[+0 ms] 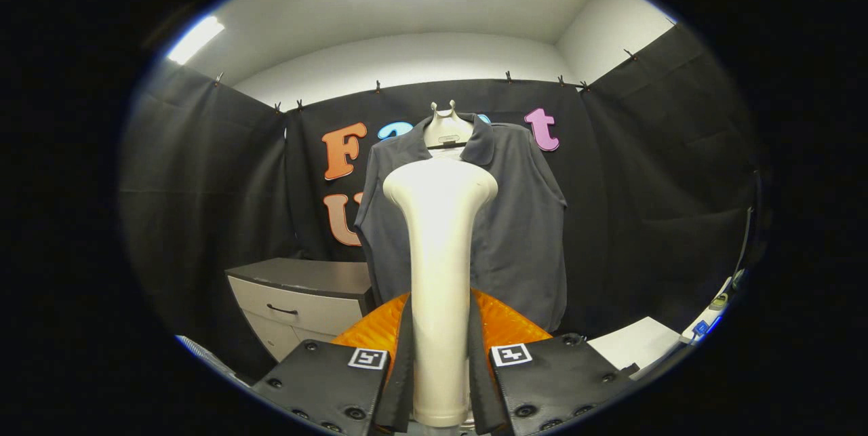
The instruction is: Iron the clothes twice with a garment steamer, once on the left side and once on the right side.
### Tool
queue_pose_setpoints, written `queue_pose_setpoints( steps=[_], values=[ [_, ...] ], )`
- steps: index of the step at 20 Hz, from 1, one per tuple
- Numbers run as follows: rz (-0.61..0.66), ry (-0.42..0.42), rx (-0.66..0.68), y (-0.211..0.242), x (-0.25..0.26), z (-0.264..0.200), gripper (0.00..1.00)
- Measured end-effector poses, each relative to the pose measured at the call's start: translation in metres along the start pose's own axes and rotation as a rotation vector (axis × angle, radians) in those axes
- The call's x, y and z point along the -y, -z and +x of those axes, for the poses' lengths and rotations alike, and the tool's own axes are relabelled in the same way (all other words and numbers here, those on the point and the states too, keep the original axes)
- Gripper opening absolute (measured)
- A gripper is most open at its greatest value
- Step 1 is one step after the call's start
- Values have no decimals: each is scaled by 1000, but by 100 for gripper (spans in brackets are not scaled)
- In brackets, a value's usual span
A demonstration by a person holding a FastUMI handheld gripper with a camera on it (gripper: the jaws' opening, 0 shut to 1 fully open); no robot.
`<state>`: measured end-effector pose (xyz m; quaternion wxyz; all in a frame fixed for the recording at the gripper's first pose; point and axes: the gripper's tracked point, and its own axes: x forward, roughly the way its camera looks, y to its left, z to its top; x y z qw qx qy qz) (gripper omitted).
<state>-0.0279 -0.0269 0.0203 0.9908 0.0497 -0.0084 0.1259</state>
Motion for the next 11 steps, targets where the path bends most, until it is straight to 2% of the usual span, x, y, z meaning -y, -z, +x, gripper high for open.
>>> queue_pose_setpoints(
  steps=[11],
  values=[
    [14, -5, -23, 10, -5, 2, 42]
  ],
)
